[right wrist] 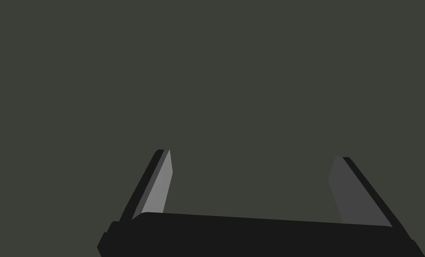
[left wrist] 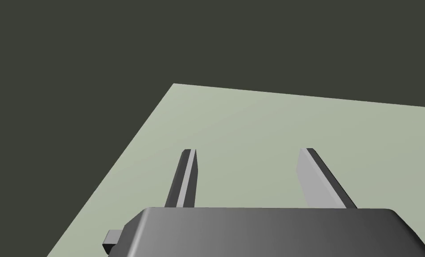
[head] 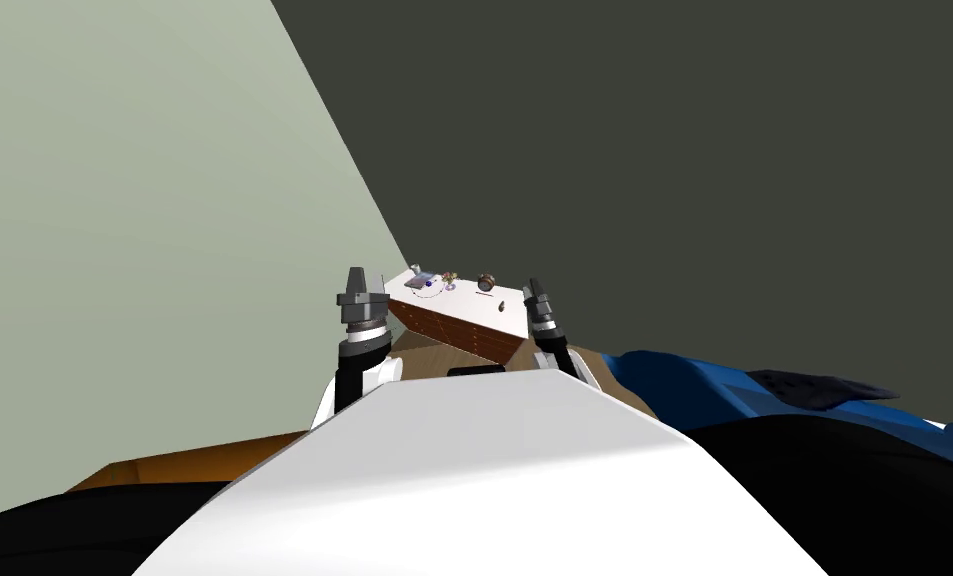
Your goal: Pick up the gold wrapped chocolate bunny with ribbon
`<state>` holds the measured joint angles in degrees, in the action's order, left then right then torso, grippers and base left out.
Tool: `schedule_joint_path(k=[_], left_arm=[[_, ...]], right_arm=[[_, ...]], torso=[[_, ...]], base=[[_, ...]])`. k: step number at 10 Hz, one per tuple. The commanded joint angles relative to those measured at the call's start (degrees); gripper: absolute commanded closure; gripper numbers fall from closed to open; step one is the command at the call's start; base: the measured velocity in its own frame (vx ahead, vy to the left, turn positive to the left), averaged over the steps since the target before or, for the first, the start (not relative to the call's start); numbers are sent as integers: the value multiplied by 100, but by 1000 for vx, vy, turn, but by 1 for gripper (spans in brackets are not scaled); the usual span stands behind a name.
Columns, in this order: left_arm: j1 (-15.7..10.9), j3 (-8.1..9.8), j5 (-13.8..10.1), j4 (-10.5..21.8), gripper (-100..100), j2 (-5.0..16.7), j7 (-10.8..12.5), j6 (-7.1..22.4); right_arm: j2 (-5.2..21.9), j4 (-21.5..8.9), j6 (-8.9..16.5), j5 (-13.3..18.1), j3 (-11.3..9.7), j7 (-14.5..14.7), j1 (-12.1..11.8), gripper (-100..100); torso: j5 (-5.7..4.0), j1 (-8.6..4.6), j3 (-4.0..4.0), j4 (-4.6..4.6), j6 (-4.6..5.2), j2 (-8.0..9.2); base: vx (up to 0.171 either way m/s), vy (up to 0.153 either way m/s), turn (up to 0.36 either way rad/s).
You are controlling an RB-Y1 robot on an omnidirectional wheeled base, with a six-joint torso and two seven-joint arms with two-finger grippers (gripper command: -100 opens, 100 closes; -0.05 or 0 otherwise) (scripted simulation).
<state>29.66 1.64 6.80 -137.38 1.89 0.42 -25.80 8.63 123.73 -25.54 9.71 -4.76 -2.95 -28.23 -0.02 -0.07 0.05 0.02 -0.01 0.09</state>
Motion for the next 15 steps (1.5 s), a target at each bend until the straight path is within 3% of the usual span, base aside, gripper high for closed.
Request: schedule_joint_path(k=[1,9,15], left_arm=[[0,0,0,0,0,0,0,0],[0,0,0,0,0,0,0,0],[1,0,0,0,0,0,0,0]], right_arm=[[205,-180,88,120,-23,80,12,-100],[1139,-1695,410,865,-164,613,341,-100],[1636,-2540,608,1215,-258,924,552,-100]], torso=[[0,0,0,0,0,0],[0,-2,0,1,0,0],[3,10,-5,-1,4,-9]], base=[[-27,-13,132],[-32,-12,140],[-10,16,83]])
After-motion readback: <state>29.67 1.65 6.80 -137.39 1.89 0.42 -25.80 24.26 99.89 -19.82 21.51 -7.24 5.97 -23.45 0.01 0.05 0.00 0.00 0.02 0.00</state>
